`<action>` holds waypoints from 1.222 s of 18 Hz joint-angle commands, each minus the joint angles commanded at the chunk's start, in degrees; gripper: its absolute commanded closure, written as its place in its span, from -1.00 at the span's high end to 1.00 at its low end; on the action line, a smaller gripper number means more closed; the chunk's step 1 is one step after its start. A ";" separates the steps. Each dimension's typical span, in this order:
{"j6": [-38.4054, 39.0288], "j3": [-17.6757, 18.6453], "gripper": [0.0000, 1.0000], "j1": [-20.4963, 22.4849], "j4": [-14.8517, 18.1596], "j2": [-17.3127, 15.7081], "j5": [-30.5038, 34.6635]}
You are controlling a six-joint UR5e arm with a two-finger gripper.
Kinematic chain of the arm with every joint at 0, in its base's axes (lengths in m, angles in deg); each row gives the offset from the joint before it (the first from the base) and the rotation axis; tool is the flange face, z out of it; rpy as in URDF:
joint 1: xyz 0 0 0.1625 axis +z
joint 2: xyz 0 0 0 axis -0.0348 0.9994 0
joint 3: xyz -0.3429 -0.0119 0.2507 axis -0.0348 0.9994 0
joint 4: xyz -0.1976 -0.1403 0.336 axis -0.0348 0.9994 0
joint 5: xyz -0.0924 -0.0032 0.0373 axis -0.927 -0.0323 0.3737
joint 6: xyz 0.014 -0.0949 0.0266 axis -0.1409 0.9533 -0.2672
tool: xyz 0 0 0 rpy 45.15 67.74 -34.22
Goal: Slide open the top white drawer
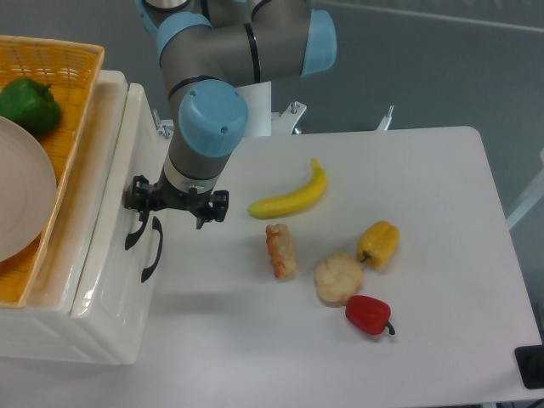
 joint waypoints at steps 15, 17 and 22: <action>-1.58 -0.61 1.00 0.09 0.00 -0.26 2.90; -1.85 -0.53 1.00 0.00 0.00 -0.18 3.16; -1.93 -0.62 1.00 0.00 0.00 -0.09 3.25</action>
